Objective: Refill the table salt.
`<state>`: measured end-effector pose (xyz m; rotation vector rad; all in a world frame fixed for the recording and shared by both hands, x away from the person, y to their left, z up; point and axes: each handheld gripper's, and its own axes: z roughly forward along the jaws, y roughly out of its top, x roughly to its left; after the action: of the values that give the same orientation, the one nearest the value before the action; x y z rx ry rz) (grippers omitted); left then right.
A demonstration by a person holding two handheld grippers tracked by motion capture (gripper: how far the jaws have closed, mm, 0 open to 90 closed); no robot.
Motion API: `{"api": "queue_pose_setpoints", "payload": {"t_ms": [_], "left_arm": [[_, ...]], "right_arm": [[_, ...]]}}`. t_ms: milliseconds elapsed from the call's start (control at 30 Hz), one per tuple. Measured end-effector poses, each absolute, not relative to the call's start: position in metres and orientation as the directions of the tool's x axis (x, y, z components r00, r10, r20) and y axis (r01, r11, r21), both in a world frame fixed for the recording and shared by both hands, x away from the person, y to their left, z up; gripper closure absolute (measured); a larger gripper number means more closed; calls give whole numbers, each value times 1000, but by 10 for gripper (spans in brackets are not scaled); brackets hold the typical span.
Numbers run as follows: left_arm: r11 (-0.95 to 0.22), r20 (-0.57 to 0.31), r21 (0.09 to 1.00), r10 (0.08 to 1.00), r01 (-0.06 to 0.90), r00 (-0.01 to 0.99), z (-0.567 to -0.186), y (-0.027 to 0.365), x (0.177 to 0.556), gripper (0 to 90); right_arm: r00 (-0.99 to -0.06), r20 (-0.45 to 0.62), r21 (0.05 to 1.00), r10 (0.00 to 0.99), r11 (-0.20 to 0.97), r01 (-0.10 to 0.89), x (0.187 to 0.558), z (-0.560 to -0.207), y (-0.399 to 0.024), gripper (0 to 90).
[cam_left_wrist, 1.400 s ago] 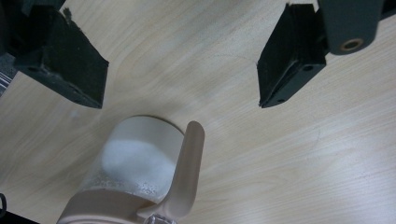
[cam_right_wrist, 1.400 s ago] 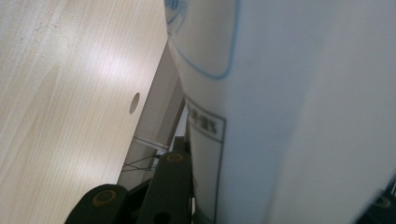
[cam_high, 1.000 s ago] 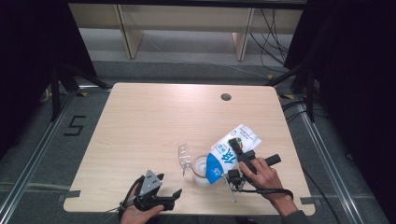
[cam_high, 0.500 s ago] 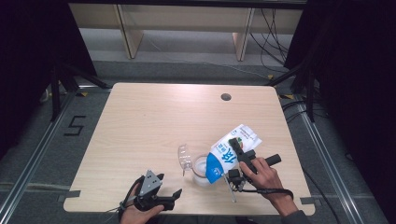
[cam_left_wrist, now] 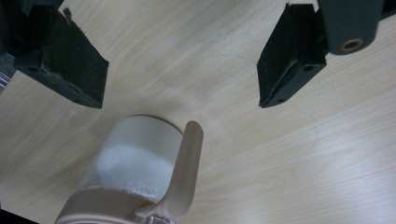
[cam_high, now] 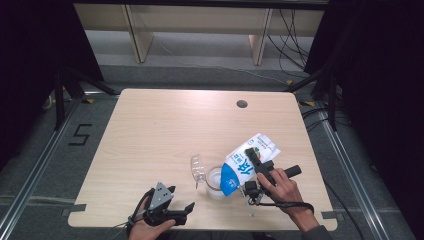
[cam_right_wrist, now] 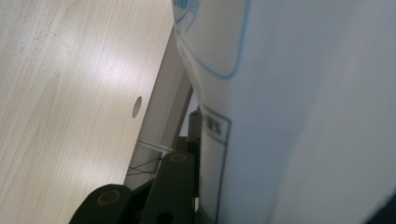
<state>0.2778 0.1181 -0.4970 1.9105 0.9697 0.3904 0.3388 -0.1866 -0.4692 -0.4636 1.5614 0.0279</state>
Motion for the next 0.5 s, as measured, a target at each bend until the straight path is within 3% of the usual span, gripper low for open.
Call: {"api": "queue_pose_setpoints", "payload": {"t_ms": [500], "left_arm": [[-248,-130,845,764,474,632,-497,118,277,157]], "right_arm": [[-25,-974,-207,-226,927,-313,338,-469,-187,806]]}}
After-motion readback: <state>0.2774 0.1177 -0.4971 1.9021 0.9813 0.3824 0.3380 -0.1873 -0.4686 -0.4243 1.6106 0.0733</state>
